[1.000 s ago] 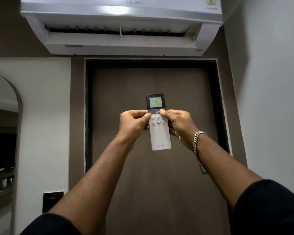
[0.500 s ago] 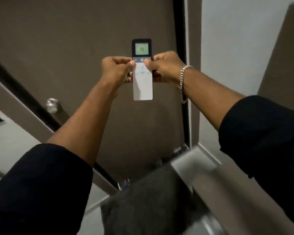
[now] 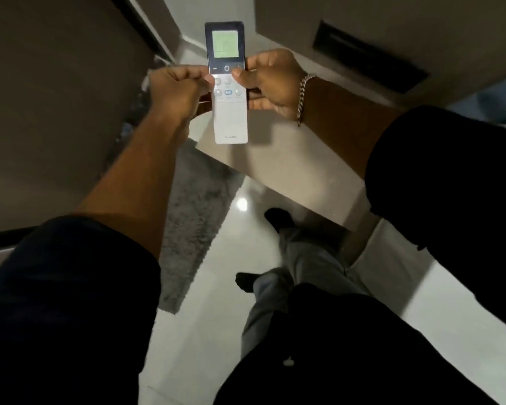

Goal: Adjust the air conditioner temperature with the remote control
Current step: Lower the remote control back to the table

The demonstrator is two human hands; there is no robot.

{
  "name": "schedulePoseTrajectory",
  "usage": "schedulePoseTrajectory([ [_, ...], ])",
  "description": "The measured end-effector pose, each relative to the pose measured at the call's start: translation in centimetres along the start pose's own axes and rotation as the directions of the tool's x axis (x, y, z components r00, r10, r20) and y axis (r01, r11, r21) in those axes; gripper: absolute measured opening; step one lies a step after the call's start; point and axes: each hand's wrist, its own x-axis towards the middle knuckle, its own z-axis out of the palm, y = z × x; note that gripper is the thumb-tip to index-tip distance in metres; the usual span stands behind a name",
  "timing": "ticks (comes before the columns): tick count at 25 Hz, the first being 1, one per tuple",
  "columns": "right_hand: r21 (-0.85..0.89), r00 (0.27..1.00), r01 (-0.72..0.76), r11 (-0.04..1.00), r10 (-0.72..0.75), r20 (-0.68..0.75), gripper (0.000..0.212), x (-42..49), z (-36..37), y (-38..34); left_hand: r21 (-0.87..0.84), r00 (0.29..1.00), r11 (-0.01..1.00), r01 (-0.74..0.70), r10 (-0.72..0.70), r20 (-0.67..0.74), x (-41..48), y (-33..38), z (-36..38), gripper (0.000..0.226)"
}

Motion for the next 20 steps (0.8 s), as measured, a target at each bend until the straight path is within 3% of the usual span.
schedulePoseTrajectory([
  [3, 0.071, 0.982, -0.146, 0.987, 0.153, -0.108, 0.025, 3.2, -4.4, 7.9, 0.13, 0.994, 0.991, 0.022, -0.035, 0.105, 4.3, -6.2, 6.7, 0.009],
  [7, 0.198, 0.92, -0.27, 0.942, 0.313, -0.236, 0.009, 6.4, -7.9, 16.5, 0.286, 0.977, 0.958, 0.017, -0.076, 0.197, 8.3, -13.6, 14.2, 0.026],
  [9, 0.275, 0.88, -0.303, 0.912, 0.379, -0.285, 0.011, 7.3, -9.2, 19.4, 0.335, 0.971, 0.942, 0.0, -0.079, 0.224, 9.2, -16.2, 16.7, 0.027],
  [12, 0.349, 0.824, -0.359, 0.866, 0.47, -0.318, 0.023, 8.3, -10.4, 22.2, 0.416, 0.971, 0.908, -0.051, -0.052, 0.232, 9.7, -18.6, 18.7, 0.023],
  [17, 0.318, 0.725, -0.412, 0.854, 0.518, -0.453, 0.027, 9.0, -10.8, 24.2, 0.496, 0.935, 0.811, -0.31, 0.166, 0.313, 8.8, -19.7, 19.6, 0.027],
  [20, 0.318, 0.681, -0.429, 0.845, 0.534, -0.501, 0.025, 9.1, -10.9, 24.9, 0.501, 0.927, 0.81, -0.305, 0.132, 0.35, 8.5, -19.6, 19.7, 0.03],
])
